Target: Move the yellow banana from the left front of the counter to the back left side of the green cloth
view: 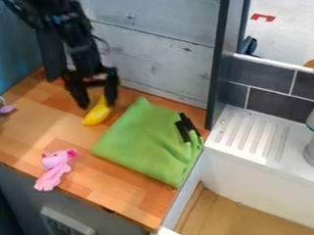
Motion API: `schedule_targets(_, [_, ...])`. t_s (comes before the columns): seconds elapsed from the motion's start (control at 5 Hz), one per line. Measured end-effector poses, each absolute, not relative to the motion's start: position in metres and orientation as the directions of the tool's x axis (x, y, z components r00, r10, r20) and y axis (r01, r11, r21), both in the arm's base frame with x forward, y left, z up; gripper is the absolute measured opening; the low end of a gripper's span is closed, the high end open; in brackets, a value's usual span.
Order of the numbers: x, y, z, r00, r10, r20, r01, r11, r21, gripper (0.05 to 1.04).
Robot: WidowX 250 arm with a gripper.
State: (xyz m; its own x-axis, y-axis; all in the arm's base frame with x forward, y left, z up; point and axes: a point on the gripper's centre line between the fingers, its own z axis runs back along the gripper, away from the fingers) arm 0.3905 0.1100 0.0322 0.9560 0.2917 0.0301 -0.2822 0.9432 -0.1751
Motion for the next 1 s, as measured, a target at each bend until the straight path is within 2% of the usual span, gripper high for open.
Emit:
schedule_targets(0.2, [0.373, 0.124, 0.074, 0.935, 0.322, 0.149, -0.300, 0.942, -0.150, 0.999])
schedule_targets(0.4, [0.345, 0.123, 0.096, 0.940, 0.289, 0.181, -0.266, 0.953, -0.142, 0.999])
schedule_targets(0.6, [0.304, 0.121, 0.108, 0.968, 0.218, 0.126, -0.206, 0.973, -0.102, 0.999])
schedule_targets(0.8, [0.263, 0.115, 0.111, 0.980, 0.167, 0.106, -0.165, 0.986, -0.024, 0.999])
schedule_targets(1.0, [0.245, 0.107, 0.107, 0.990, 0.110, 0.083, -0.108, 0.994, -0.023, 0.999])
